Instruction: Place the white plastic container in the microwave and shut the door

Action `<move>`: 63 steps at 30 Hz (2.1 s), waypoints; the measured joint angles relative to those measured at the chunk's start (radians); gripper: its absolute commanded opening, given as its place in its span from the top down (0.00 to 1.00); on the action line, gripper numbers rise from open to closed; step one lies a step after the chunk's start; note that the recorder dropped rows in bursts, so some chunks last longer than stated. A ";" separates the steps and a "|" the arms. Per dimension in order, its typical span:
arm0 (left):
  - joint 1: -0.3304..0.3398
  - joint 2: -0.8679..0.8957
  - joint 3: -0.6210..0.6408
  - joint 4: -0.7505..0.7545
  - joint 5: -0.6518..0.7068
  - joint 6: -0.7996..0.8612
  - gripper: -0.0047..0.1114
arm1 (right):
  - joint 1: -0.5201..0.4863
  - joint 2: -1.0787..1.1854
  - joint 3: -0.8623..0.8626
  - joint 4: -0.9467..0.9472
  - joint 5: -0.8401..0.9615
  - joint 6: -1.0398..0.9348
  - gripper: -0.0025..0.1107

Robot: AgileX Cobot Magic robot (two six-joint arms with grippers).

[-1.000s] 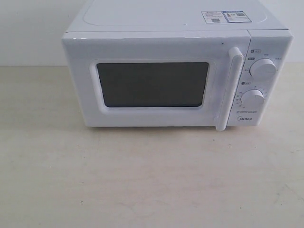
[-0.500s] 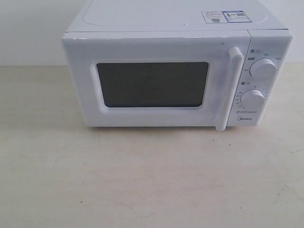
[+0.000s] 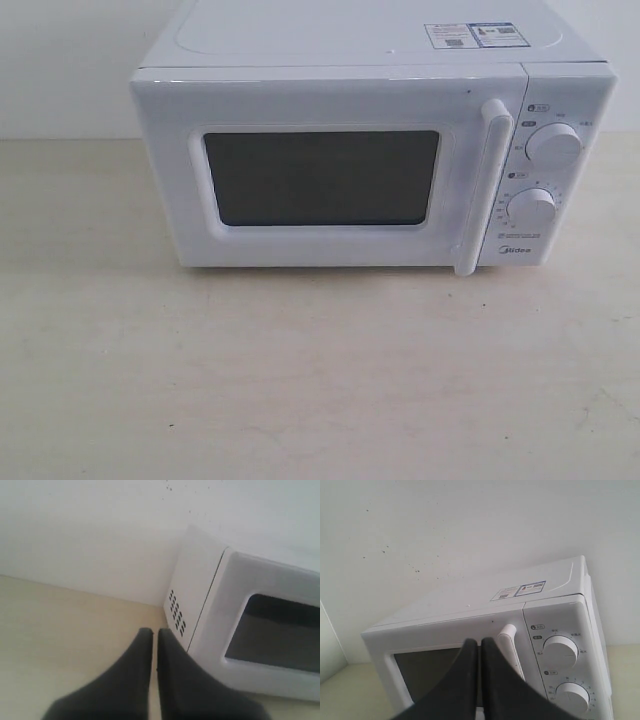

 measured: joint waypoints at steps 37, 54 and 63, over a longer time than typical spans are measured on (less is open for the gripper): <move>0.135 0.000 0.000 0.018 0.243 0.165 0.92 | 0.000 0.000 0.000 0.000 0.002 0.000 0.98; 0.135 0.000 0.000 0.020 0.243 0.165 0.92 | 0.000 0.000 0.000 0.000 0.002 0.000 0.98; 0.135 0.000 0.000 0.020 0.243 0.165 0.92 | 0.000 0.000 0.000 0.000 0.002 0.000 0.98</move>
